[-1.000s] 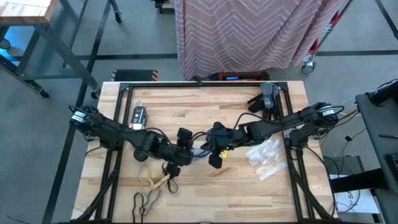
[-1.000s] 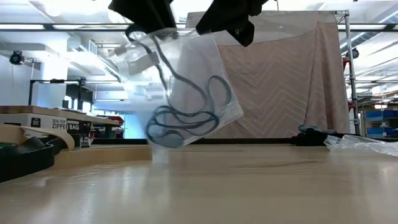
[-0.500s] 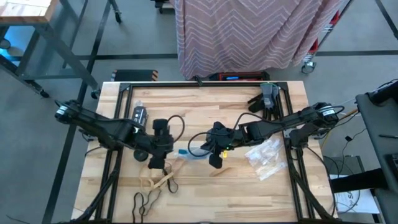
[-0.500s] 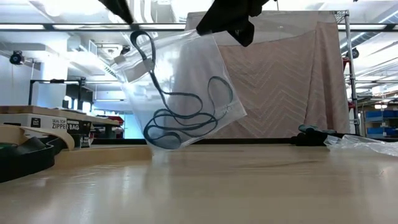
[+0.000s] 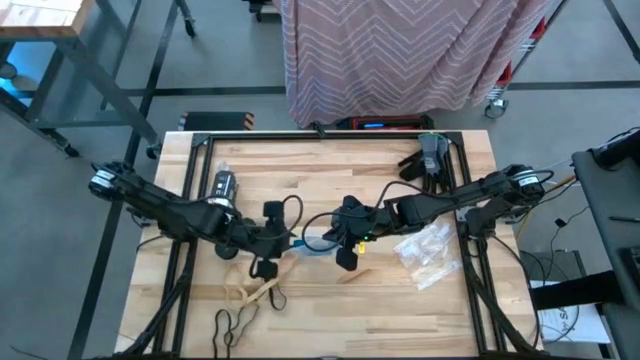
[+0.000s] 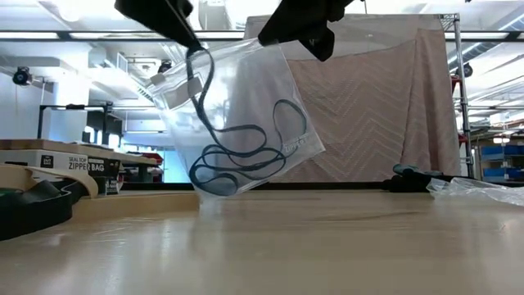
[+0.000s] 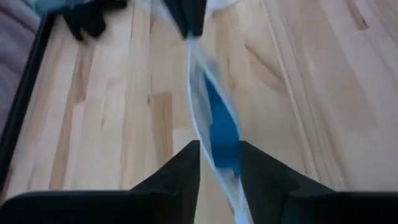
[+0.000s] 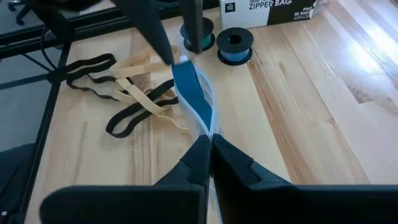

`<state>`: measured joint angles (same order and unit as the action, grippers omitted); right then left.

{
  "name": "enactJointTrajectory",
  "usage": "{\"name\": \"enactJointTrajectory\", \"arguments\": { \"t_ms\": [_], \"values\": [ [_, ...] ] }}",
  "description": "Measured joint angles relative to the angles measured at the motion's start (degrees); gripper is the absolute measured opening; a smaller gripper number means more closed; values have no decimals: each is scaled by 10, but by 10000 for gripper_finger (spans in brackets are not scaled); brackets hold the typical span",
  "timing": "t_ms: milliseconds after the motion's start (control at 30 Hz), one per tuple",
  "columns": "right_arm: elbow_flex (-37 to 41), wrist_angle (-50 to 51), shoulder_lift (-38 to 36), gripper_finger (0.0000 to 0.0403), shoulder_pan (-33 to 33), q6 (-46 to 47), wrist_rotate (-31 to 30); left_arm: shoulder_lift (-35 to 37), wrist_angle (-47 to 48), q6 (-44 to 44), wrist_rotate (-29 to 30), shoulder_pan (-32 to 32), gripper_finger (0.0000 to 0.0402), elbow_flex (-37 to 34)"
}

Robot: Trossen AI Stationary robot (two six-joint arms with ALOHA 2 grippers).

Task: Sort rubber bands
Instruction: Put the blue rubberband into the transparent zip bag

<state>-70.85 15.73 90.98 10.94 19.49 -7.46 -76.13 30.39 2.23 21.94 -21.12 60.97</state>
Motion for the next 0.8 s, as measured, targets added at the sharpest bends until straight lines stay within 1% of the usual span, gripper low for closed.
{"name": "enactJointTrajectory", "arguments": {
  "t_ms": [100,267,500,567,633,800],
  "values": [
    [0,0,0,0,0,0,0,-20,-19,-29,7,2,80,0],
    [0,0,0,0,0,0,0,-41,-55,-58,46,3,77,0],
    [0,0,0,0,0,0,0,-45,-71,-75,50,5,79,0],
    [0,0,0,0,0,0,1,-43,-50,-75,50,5,82,2],
    [0,0,0,0,0,0,1,-35,-4,-69,50,5,85,16],
    [0,2,0,0,0,0,2,-16,123,-3,51,2,85,79]
  ]
}}
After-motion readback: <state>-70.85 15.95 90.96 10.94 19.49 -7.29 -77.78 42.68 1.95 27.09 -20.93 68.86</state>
